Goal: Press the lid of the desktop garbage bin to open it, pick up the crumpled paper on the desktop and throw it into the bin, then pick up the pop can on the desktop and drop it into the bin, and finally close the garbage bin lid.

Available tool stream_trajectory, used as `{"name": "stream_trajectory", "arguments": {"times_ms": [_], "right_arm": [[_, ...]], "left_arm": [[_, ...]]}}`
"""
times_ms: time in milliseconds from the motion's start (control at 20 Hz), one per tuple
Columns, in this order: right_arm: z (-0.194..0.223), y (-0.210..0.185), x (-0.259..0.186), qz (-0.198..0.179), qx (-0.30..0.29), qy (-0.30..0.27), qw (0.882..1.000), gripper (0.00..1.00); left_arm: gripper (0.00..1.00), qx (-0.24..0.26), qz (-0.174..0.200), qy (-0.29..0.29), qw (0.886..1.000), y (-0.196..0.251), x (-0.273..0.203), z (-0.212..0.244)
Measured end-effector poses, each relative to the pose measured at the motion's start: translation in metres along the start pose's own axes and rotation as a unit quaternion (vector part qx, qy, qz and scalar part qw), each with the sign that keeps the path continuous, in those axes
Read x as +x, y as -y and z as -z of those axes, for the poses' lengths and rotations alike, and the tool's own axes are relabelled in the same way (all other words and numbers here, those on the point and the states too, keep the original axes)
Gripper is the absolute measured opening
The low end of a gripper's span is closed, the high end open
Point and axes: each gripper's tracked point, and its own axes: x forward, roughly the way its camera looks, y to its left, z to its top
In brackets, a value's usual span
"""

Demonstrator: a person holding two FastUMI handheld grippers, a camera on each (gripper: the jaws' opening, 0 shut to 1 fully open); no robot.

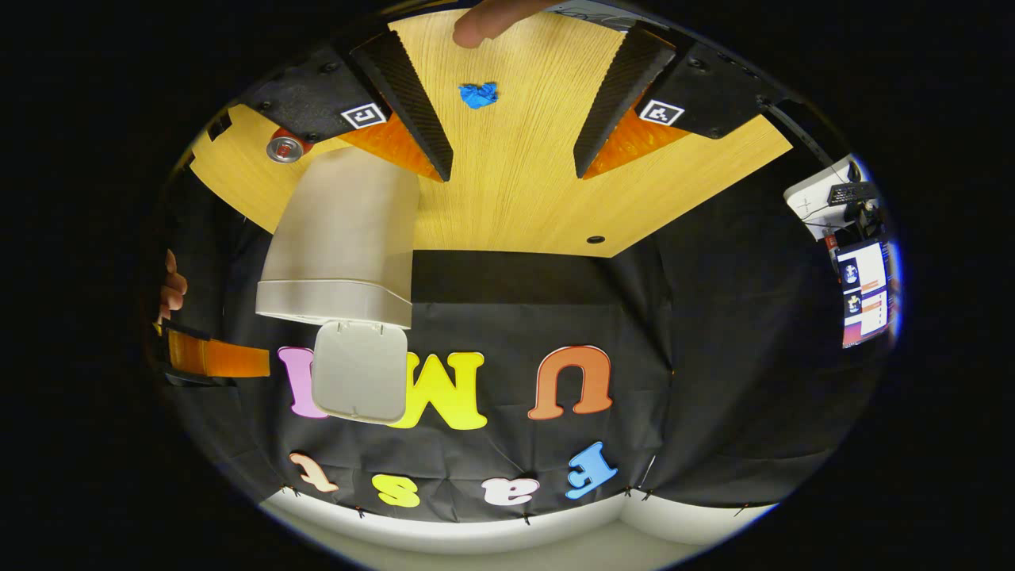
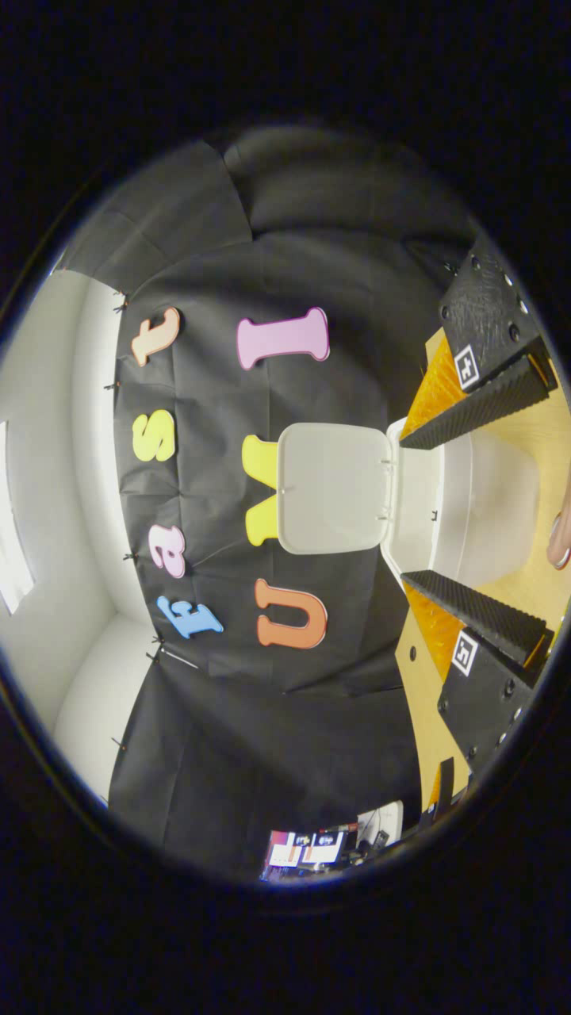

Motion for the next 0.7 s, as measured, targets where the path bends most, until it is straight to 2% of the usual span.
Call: {"name": "stream_trajectory", "arguments": {"times_ms": [250, 400, 550, 700], "right_arm": [[0.016, 0.002, -0.035, -0.009, 0.008, 0.0, 1.0, 0.96], [0.028, 0.012, -0.054, 0.0, 0.001, -0.001, 1.0, 0.96], [0.042, 0.02, -0.069, 0.004, 0.006, -0.005, 1.0, 0.96], [0.054, 0.026, -0.083, -0.003, 0.01, -0.011, 1.0, 0.96]], "left_arm": [[0.99, -0.006, 0.008, -0.053, 0.999, 0.005, 0.013, 0.029], [0.99, 0.001, 0.017, -0.086, 0.996, 0.013, 0.018, 0.05], [0.98, 0.001, 0.05, -0.134, 0.99, 0.035, 0.025, 0.082], [0.93, 0.005, 0.051, -0.177, 0.983, 0.038, 0.039, 0.114]]}}
